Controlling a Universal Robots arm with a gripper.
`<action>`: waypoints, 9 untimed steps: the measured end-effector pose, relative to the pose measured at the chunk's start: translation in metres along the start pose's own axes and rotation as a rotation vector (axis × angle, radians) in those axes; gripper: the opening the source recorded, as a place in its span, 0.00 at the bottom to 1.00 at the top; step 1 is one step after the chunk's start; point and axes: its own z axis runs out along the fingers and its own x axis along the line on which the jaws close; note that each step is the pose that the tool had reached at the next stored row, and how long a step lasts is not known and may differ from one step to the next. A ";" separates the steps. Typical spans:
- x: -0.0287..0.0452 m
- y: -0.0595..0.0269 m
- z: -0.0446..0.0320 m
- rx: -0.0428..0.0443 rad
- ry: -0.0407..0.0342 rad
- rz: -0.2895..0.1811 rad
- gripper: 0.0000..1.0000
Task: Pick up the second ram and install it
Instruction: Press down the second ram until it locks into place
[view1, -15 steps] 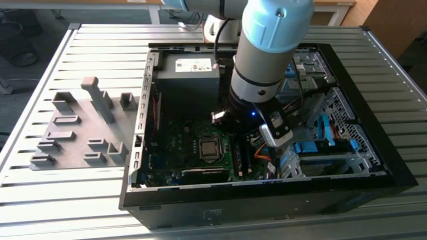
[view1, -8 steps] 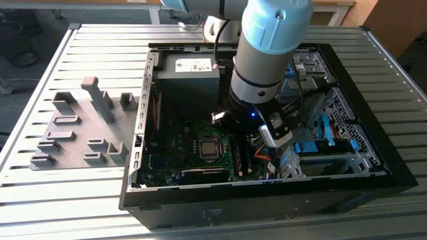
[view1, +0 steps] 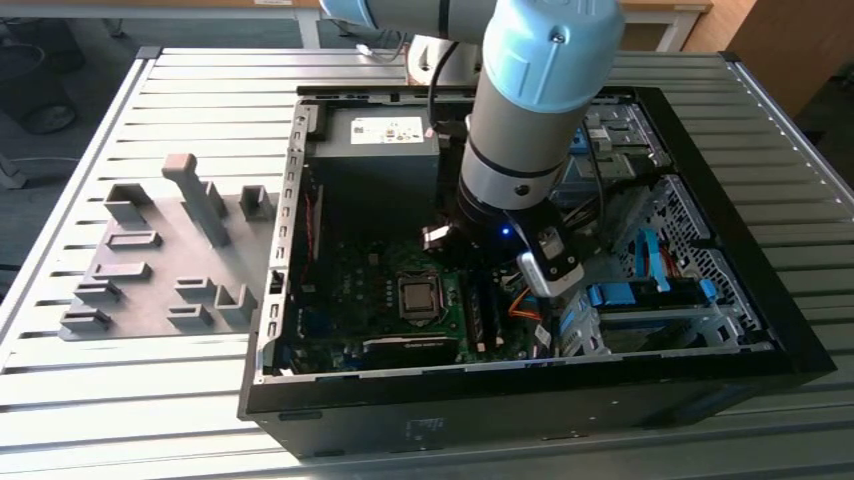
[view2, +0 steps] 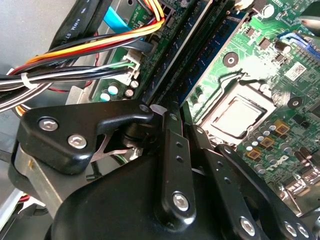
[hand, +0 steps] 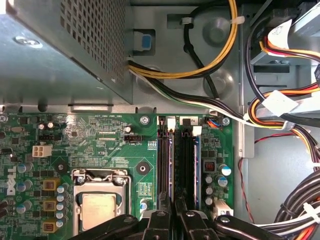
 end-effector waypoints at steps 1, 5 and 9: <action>0.0000 0.0000 0.0000 0.0002 0.0001 0.000 0.14; 0.0000 0.0000 0.0002 0.0001 0.0000 0.000 0.14; 0.0000 0.0000 0.0002 0.0001 0.0000 0.000 0.14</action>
